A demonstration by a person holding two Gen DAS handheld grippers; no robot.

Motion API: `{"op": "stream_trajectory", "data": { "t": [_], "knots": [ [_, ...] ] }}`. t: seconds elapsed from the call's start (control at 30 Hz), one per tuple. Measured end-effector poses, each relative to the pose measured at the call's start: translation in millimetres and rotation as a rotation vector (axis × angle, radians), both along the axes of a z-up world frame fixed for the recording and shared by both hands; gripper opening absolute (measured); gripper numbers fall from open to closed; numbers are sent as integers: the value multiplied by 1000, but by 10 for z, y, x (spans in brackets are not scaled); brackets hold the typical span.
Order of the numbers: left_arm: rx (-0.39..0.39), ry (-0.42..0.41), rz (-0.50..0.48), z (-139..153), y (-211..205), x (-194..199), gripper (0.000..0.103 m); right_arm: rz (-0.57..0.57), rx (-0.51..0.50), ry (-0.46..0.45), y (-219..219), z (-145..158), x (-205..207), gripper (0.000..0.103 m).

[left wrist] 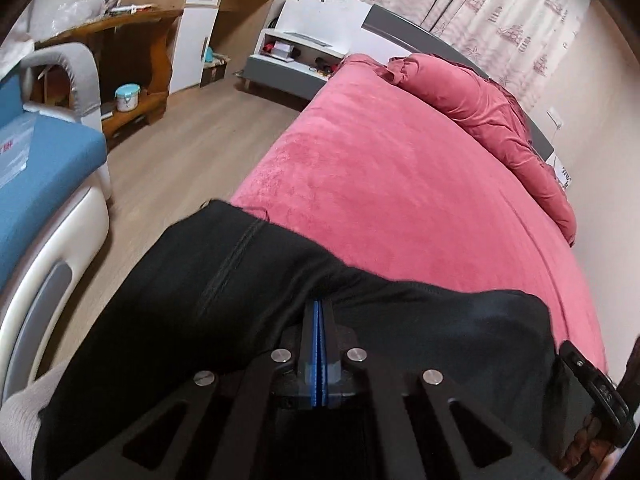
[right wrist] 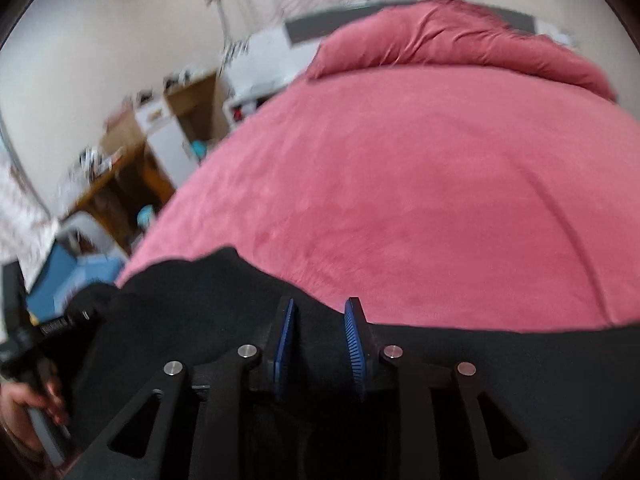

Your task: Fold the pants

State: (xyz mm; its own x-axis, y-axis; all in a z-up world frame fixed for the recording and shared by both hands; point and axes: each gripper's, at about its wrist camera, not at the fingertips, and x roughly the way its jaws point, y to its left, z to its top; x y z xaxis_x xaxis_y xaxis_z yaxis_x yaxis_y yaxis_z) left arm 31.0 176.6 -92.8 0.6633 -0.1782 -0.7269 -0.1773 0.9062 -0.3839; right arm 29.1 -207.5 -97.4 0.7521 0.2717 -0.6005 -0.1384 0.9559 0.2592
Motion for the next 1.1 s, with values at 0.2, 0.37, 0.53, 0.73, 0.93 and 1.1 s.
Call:
{"op": "stream_trajectory", "data": {
  "t": [0.2, 0.37, 0.53, 0.73, 0.93, 1.1],
  "knots": [
    [-34, -85, -63, 184, -292, -212, 12, -23, -125, 59, -159, -80, -354, 27],
    [64, 23, -169, -57, -687, -187, 12, -112, -70, 169, -534, -369, -525, 27],
    [84, 36, -148, -77, -717, -280, 12, -199, -5, 166, -949, -254, -869, 34],
    [3, 19, -192, 46, -938, -436, 13, -484, 210, 132, -1954, -136, -1445, 44],
    [63, 26, -364, 40, -1545, -505, 13, -744, 322, 108, -2882, -237, -1910, 49],
    [64, 54, -437, -16, -1805, -528, 15, -850, 425, 84, -3522, -440, -2072, 59]
  ]
}}
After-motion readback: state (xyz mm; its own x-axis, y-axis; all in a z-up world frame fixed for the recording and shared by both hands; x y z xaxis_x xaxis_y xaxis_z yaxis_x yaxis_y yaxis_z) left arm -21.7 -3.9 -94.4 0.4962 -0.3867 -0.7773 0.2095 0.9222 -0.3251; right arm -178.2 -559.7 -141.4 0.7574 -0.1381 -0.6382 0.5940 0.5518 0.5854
